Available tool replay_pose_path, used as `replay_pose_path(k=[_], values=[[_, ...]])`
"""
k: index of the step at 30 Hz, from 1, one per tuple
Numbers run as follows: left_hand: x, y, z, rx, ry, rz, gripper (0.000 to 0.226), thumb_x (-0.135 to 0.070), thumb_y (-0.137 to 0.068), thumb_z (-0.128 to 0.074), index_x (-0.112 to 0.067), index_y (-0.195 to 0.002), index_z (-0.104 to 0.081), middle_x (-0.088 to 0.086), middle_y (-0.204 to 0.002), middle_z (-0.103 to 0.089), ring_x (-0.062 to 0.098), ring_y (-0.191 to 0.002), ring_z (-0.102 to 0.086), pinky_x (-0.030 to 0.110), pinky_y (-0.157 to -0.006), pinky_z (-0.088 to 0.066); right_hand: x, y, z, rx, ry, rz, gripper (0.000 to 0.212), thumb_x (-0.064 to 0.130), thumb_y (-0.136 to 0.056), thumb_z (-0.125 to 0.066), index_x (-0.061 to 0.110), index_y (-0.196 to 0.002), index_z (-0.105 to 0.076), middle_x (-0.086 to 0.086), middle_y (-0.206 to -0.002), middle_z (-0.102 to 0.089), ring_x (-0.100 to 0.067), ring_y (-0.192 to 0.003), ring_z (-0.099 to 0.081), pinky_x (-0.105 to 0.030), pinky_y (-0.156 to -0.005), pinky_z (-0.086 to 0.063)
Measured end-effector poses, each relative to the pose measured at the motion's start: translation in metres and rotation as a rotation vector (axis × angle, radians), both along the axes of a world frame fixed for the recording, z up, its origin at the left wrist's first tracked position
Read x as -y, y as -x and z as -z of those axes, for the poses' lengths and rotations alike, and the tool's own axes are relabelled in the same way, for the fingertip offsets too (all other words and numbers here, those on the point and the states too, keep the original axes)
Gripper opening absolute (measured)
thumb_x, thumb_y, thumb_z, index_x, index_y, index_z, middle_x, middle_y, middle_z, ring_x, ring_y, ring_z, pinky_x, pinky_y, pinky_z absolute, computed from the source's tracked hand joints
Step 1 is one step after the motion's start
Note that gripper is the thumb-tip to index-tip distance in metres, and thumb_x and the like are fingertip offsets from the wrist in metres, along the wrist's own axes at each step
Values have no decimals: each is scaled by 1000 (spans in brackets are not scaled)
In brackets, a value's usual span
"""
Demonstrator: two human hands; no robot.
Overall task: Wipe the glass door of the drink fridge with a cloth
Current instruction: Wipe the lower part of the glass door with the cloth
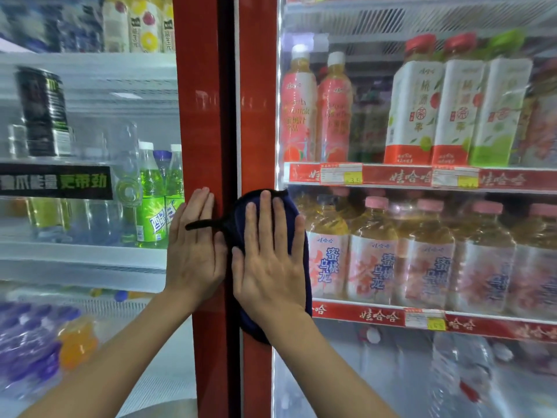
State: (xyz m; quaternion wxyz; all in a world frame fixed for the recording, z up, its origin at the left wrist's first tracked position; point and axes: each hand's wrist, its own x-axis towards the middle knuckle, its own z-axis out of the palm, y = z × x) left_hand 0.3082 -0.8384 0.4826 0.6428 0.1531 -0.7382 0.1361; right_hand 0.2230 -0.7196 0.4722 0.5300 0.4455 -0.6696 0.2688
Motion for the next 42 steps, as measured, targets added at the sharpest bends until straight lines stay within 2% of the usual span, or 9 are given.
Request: replay_pose_path(k=[5,12,15,17,20,23,30,37,42], values=[[-33,-9,63,-242,-291,82,48,-16,-93,-42,4,-136,-44,23,-139,-41,39,-133,-39,37,-115,-22,-19,-4,-5,72,-121,-88,71,38,-104,-40,5,-162,-15,-15,-171,-3,-28,-159,3,-52,-128,5],[-102,-9,61,-205,-183,336,41,-9,-94,-45,2,-133,-44,16,-138,-41,13,-137,-35,33,-118,-29,-66,-8,-33,424,-310,-609,59,35,-108,-15,16,-164,-11,5,-171,5,0,-154,17,-37,-128,7],[-116,17,37,-11,-212,290,64,-6,-93,-61,4,-151,-35,17,-155,-38,22,-149,-30,43,-122,-28,-91,-13,-57,737,-344,-879,50,33,-113,-20,24,-163,-17,14,-171,-7,11,-152,3,-29,-128,2],[-120,35,30,31,-219,186,71,-7,-91,-65,2,-153,-33,16,-156,-38,27,-147,-33,41,-123,-26,-105,-8,-65,853,-233,-968,46,29,-113,-31,25,-158,-35,15,-161,-37,9,-147,-26,-28,-127,-19],[-119,51,24,-28,-213,38,62,-9,-92,-54,5,-150,-37,20,-153,-40,35,-141,-38,39,-121,-22,-129,16,-53,728,132,-802,28,18,-106,-51,17,-127,-68,14,-103,-76,0,-98,-70,-33,-91,-59],[-117,59,21,-43,-180,-17,63,-11,-92,-47,7,-151,-34,22,-160,-32,37,-149,-28,43,-124,-17,-156,50,-22,339,231,-352,18,21,-95,-70,15,-112,-71,3,-93,-71,-12,-80,-65,-36,-66,-59],[-108,76,12,-65,-189,-160,64,-30,-106,-24,6,-158,-13,24,-167,-10,34,-157,-8,50,-127,-8,-171,91,25,252,136,76,88,58,-85,-64,-5,-144,-49,-22,-131,-52,-34,-121,-51,-43,-103,-51],[-94,77,-45,112,128,-131,63,-30,-105,-26,1,-160,-15,17,-168,-12,28,-157,-9,52,-127,-7,-165,95,29,175,166,125,91,52,-78,-74,-7,-143,-50,-24,-134,-49,-36,-122,-49,-45,-104,-48],[-111,88,28,260,263,-75,64,-32,-104,-36,-8,-161,-18,11,-169,-10,25,-158,-7,58,-125,-3,-170,98,31,132,131,134,91,51,-79,-79,-7,-143,-50,-24,-136,-49,-38,-125,-49,-45,-107,-46]])
